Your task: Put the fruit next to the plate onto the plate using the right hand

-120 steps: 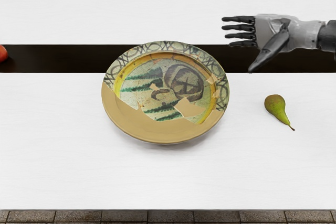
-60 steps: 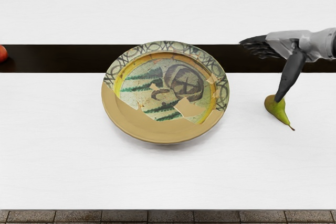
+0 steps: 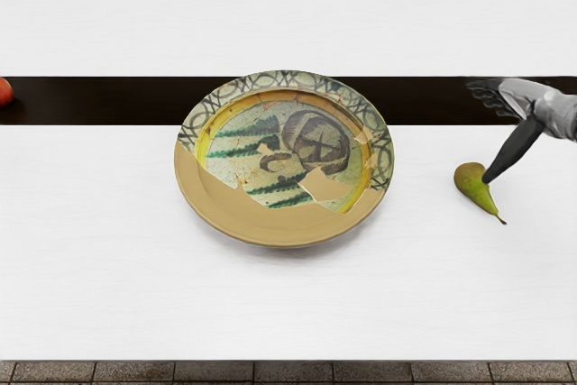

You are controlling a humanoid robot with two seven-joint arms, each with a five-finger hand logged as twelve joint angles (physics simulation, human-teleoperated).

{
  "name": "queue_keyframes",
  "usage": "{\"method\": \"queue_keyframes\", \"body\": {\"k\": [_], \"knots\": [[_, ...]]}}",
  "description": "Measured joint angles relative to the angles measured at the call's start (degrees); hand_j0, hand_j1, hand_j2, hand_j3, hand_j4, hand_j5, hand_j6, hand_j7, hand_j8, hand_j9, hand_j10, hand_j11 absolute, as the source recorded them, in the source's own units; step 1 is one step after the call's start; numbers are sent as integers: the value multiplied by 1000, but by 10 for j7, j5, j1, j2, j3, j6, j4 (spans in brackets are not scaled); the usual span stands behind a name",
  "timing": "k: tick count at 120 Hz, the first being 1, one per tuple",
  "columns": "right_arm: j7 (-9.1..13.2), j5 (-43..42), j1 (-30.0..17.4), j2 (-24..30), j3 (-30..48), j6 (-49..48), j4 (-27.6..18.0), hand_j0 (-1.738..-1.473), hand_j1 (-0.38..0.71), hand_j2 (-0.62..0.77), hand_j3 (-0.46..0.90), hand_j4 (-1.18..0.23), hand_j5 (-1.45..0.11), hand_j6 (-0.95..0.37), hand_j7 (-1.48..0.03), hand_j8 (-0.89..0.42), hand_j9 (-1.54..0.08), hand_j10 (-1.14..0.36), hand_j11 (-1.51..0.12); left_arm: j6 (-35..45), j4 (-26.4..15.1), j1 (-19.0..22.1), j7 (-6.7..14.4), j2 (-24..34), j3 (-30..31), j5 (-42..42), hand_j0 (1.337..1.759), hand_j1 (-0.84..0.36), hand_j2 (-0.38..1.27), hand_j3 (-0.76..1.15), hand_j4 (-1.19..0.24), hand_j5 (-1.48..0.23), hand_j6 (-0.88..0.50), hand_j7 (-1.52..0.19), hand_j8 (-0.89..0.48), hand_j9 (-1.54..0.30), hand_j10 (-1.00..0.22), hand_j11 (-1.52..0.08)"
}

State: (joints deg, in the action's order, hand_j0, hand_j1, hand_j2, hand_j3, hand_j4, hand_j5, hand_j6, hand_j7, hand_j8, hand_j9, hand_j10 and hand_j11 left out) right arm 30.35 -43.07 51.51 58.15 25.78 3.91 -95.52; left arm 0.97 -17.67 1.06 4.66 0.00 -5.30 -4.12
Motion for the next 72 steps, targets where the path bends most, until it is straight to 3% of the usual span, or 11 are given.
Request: {"method": "queue_keyframes", "body": {"k": [41, 72], "knots": [[0, -89, -113, -44, 0, 185, -40, -1658, -97, -39, 0, -218, -277, -220, -276, -219, -277, -217, -277, 0, 0, 0, 0, 0, 0, 0, 1658, 346, 0, 0, -2, -3, -2, -3, -2, -3, -2, -3], [1, -117, -142, -71, -2, 234, -43, -1658, -18, -51, 0, -283, -363, -285, -362, -284, -363, -283, -363, 0, 0, 0, 0, 0, 0, 0, 1658, 346, 0, 0, -2, -3, -2, -3, -2, -3, -2, -3]]}}
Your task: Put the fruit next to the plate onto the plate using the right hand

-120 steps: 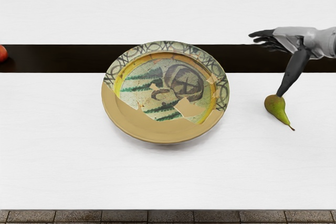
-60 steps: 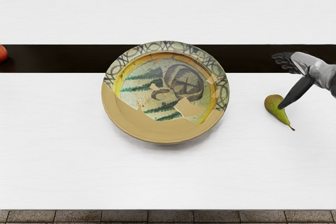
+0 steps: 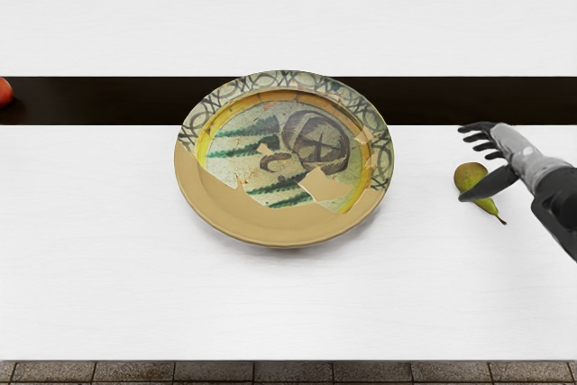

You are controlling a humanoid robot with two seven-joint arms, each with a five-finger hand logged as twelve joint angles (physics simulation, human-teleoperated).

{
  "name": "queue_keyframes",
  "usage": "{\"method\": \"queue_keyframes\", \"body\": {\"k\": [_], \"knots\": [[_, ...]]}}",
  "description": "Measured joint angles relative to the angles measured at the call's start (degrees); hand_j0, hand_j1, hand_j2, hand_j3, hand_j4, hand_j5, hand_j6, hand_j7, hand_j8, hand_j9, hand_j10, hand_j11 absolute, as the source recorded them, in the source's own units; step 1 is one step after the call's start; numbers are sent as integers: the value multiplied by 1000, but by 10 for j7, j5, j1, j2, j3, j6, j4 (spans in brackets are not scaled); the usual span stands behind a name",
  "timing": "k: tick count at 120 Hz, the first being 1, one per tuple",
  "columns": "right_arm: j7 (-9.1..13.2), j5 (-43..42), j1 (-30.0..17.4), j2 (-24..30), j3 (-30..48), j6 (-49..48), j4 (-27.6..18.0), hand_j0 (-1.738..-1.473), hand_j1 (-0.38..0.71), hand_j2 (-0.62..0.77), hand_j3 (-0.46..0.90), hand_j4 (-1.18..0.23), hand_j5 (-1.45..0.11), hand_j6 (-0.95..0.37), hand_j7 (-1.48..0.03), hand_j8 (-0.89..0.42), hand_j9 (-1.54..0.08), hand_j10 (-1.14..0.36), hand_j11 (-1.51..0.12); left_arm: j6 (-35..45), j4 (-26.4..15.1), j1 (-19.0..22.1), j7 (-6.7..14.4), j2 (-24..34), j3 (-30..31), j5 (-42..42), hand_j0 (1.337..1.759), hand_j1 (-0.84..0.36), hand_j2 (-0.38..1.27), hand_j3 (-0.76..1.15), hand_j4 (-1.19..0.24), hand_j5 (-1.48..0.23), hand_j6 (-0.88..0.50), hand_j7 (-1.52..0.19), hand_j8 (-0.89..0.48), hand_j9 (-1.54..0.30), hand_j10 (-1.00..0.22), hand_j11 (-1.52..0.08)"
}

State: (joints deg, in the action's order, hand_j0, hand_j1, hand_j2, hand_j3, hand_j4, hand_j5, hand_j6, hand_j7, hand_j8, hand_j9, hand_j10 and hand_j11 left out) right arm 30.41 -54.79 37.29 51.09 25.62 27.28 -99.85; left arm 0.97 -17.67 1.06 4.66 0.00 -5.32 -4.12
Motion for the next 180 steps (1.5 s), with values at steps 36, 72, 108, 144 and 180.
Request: {"method": "queue_keyframes", "body": {"k": [36, 72, 108, 144, 180], "knots": [[1, -16, -4, -16, -36, 69, 2, -1658, 17, -57, 0, -311, -400, -312, -400, -312, -400, -311, -400, 0, 0, 0, 0, 0, 0, 0, 1658, 346, 0, 0, -2, -3, -2, -3, -2, -3, -2, -3], [5, -28, -3, -29, -51, 76, 7, -1658, 95, -59, 0, -413, -464, -396, -493, -272, -477, -296, -495, 0, 0, 0, 0, 0, 0, 0, 1658, 346, 1, 0, -2, -3, -2, -3, -2, -3, -2, -3], [15, -33, -2, -37, -52, 75, 29, -1658, 154, -57, 0, -495, -513, -462, -568, -331, -542, -305, -570, 0, 0, 0, 0, 0, 0, 0, 1658, 346, 1, 0, -2, -3, -2, -3, -2, -3, -2, -3], [17, -19, 1, -49, -51, 77, 42, -1656, 230, -14, 0, -540, -680, -536, -687, -422, -684, -409, -695, 0, 0, 0, 0, 0, 0, 0, 1658, 346, 0, 0, -2, -3, -2, -3, -2, -3, -2, -3], [29, -16, 6, -50, -48, 77, 43, -1655, 260, 127, 0, -605, -821, -616, -801, -406, -807, -394, -811, 0, 0, 0, 0, 0, 0, 0, 1658, 346, 0, 0, -2, -3, -2, -3, -2, -3, -2, -3]]}}
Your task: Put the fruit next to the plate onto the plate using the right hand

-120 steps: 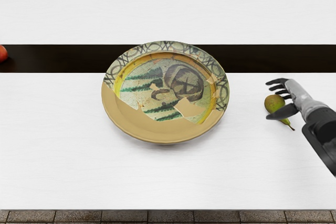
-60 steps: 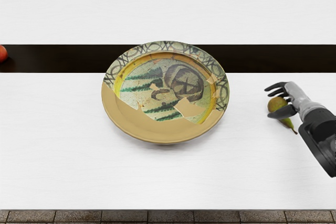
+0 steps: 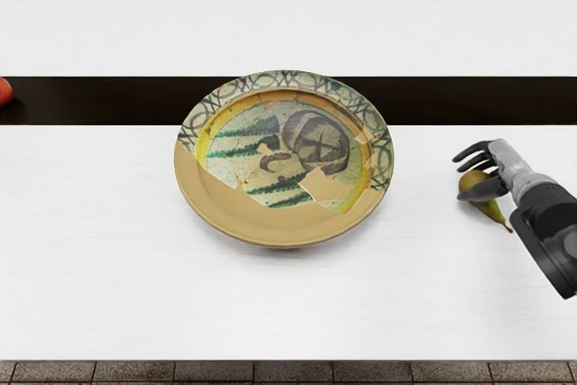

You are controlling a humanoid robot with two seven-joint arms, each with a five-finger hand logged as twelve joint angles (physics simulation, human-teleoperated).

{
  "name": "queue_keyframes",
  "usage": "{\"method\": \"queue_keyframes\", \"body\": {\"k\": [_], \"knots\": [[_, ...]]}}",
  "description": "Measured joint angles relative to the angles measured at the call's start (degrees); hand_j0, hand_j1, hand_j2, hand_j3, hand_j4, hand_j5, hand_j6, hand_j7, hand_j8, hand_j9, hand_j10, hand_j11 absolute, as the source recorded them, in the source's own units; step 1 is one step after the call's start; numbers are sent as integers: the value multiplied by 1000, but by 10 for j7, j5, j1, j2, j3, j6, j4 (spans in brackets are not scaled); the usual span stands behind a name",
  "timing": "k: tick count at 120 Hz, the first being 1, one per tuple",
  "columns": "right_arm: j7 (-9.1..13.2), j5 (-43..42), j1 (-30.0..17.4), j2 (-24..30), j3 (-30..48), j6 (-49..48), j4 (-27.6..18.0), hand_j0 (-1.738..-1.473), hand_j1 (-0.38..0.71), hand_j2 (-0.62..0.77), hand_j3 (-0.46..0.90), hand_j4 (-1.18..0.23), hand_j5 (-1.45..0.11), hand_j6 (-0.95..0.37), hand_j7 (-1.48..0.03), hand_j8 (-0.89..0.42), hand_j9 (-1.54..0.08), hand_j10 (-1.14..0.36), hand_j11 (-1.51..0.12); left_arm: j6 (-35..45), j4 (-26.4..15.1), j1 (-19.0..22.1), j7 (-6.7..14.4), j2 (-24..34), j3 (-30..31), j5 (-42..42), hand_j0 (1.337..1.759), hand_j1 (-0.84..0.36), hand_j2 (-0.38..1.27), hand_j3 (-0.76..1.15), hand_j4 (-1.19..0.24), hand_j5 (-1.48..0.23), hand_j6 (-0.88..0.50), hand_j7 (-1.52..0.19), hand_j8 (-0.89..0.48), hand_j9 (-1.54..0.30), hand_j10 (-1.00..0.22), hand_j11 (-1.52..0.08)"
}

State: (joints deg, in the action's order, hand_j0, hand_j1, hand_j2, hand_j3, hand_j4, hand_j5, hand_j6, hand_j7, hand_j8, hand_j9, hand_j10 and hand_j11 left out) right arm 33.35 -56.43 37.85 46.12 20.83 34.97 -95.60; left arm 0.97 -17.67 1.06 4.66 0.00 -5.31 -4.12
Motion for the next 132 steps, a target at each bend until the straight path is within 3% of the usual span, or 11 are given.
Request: {"method": "queue_keyframes", "body": {"k": [42, 93, 132], "knots": [[16, 1, 40, 3, 2, 1, -15, -1655, 254, 205, 0, -629, -860, -642, -836, -434, -853, -421, -839, 0, 0, 0, 0, 0, 0, 0, 1658, 346, 0, 0, -2, -3, -2, -3, -2, -3, -2, -3], [17, 1, 83, -2, 2, -11, -40, -1655, 254, 188, 0, -635, -883, -652, -851, -423, -869, -420, -853, 0, 0, 0, 0, 0, 0, 0, 1658, 346, 0, 0, -2, -3, -2, -3, -2, -3, -2, -3], [17, 2, 116, -38, 2, -24, -42, -1656, 248, 201, 0, -634, -890, -654, -853, -438, -876, -416, -853, 0, 0, 0, 0, 0, 0, 0, 1658, 346, 0, 0, -2, -3, -2, -3, -2, -3, -2, -3]]}}
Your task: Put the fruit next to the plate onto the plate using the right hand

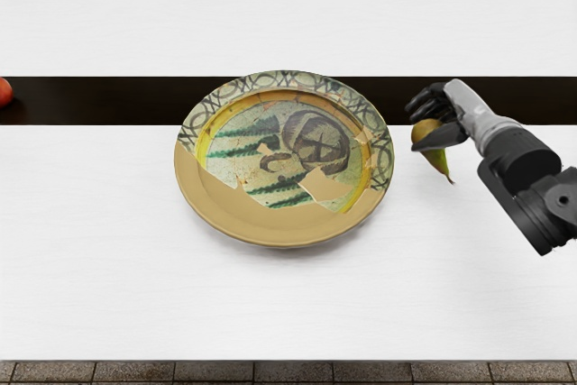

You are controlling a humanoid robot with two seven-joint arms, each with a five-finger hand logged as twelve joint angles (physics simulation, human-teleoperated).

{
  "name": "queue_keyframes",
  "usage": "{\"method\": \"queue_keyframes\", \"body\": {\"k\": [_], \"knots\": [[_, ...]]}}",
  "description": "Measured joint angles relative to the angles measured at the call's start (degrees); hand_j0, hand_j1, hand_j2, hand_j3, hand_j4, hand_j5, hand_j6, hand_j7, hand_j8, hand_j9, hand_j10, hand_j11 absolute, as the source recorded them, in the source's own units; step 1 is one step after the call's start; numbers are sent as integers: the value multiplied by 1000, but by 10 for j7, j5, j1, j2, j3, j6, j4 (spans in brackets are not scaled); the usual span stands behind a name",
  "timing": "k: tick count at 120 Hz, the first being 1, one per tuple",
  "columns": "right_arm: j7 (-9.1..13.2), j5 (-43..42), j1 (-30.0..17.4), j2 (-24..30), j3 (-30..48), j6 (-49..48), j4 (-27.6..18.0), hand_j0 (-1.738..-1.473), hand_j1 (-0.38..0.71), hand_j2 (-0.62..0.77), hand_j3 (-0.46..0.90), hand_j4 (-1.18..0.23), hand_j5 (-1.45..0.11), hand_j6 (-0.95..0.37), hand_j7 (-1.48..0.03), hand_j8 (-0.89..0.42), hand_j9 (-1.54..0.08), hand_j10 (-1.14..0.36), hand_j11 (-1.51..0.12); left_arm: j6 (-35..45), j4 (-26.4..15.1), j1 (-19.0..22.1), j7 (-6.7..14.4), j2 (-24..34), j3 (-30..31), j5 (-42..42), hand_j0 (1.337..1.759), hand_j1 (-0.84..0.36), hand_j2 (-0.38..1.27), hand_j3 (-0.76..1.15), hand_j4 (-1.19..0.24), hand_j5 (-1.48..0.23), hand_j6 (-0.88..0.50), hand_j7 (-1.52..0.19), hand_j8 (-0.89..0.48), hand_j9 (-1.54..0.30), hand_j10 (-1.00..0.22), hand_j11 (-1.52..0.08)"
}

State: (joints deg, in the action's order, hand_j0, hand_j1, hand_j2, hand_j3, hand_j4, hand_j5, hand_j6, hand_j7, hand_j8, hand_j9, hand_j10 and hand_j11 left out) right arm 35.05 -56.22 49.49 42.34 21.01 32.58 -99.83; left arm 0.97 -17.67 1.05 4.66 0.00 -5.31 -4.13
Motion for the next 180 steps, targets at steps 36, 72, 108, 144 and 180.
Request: {"method": "queue_keyframes", "body": {"k": [36, 72, 108, 144, 180], "knots": [[0, 0, 24, -18, 0, -15, 0, -1656, 264, 216, 0, -635, -872, -649, -846, -430, -865, -421, -845, 0, 0, 0, 0, 0, 0, 0, 1658, 346, 0, 0, -2, -3, -2, -3, -2, -3, -2, -3], [0, 2, 60, -36, 1, -29, 0, -1656, 265, 213, 0, -634, -866, -647, -843, -428, -859, -423, -841, 0, 0, 0, 0, 0, 0, 0, 1658, 346, 0, 0, -2, -3, -2, -3, -2, -3, -2, -3], [0, 4, 87, -55, 1, -36, 0, -1656, 263, 207, 0, -633, -864, -645, -841, -430, -858, -422, -840, 0, 0, 0, 0, 0, 0, 0, 1658, 346, 0, 0, -2, -3, -2, -3, -2, -3, -2, -3], [0, 4, 108, -84, 1, -43, 1, -1656, 264, 203, 0, -631, -859, -643, -837, -429, -849, -425, -836, 0, 0, 0, 0, 0, 0, 0, 1658, 346, 0, 0, -2, -3, -2, -3, -2, -3, -2, -3], [0, 4, 119, -121, 1, -45, 2, -1656, 259, 206, 0, -630, -858, -641, -836, -447, -848, -439, -834, 0, 0, 0, 0, 0, 0, 0, 1658, 346, 0, 0, -2, -3, -2, -3, -2, -3, -2, -3]]}}
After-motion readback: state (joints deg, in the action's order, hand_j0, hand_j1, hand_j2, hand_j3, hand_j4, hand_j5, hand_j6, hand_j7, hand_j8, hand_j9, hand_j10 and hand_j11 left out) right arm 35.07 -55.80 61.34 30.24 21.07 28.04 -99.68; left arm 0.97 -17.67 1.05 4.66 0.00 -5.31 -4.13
